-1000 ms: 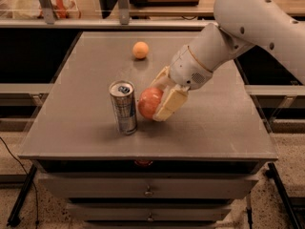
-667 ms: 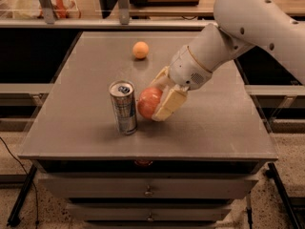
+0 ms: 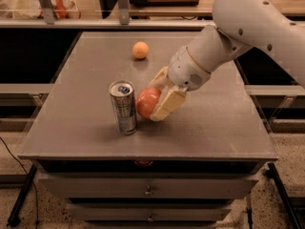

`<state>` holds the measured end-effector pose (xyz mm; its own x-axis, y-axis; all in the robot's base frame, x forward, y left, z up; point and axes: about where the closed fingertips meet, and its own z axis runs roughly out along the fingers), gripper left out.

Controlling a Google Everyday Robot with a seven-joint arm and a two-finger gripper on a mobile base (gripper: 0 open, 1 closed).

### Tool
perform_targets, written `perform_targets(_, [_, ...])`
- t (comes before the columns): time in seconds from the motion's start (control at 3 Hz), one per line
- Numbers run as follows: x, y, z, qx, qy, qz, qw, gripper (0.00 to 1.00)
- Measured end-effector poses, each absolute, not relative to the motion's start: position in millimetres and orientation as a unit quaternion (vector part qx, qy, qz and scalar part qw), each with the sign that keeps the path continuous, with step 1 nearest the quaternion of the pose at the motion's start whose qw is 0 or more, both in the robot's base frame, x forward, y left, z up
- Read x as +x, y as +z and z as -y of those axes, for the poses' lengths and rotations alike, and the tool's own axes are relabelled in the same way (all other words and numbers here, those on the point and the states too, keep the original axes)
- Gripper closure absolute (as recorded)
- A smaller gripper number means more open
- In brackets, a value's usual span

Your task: Move apple near redbull can

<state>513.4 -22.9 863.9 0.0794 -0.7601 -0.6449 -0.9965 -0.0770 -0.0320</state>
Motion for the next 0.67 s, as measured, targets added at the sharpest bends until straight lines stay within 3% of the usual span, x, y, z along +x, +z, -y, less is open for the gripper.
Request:
perform_targets(0.33, [512.3,859.4,20.7,-0.692,0.251,-0.633,0.241,0.00])
perform_targets(0.67, [513.2,863.3,26.9,-0.694,0.251,-0.630,0.242,0.00])
